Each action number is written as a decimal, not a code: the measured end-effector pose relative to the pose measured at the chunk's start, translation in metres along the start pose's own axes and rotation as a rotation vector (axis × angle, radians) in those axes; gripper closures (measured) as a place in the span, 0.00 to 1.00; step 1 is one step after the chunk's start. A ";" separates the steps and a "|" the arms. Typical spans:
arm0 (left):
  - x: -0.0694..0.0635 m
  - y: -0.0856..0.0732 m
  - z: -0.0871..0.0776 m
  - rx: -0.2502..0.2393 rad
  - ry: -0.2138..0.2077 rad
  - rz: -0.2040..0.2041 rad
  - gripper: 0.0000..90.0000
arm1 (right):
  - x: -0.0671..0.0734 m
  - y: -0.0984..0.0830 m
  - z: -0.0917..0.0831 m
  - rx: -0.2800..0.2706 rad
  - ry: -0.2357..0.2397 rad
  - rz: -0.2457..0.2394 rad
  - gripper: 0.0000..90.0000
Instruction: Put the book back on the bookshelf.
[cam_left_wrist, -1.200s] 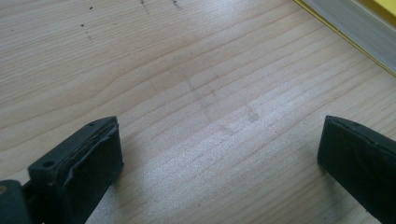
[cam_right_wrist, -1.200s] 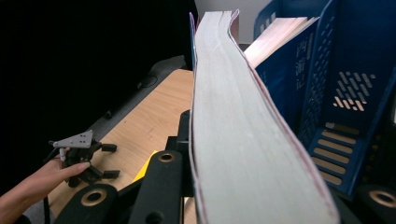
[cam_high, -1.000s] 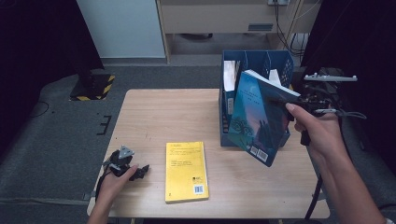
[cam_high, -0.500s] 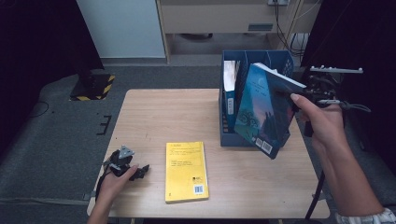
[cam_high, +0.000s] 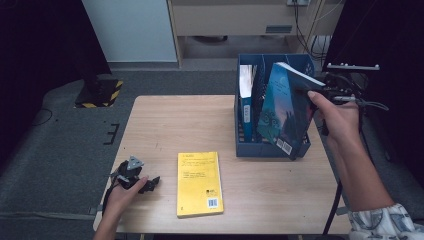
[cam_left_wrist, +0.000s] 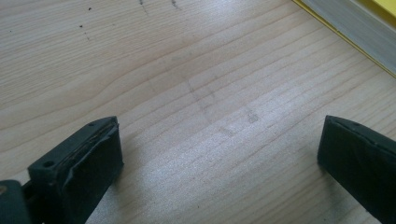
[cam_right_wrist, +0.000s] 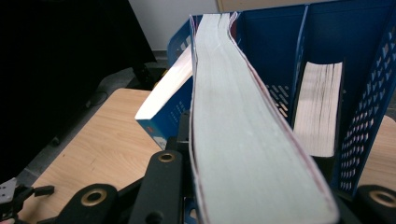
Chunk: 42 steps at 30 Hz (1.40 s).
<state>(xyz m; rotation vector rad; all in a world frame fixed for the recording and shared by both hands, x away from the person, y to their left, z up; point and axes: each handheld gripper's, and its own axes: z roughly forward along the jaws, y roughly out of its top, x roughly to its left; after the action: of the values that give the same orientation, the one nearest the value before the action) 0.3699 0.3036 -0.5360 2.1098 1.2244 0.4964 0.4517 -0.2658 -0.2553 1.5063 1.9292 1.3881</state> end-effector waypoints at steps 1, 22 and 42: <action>0.000 0.000 0.000 0.000 0.000 0.000 0.00 | 0.000 0.001 0.002 -0.003 -0.008 -0.001 0.82; -0.001 0.000 0.000 -0.003 -0.003 -0.001 0.00 | 0.000 0.012 0.024 -0.017 -0.109 -0.013 0.82; -0.001 0.001 0.001 -0.003 -0.006 0.004 0.00 | 0.003 0.019 0.047 -0.018 -0.186 -0.034 0.82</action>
<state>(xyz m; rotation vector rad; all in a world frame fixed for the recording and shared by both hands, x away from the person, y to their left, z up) 0.3703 0.3023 -0.5362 2.1103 1.2152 0.4926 0.4956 -0.2406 -0.2611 1.5285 1.8159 1.2016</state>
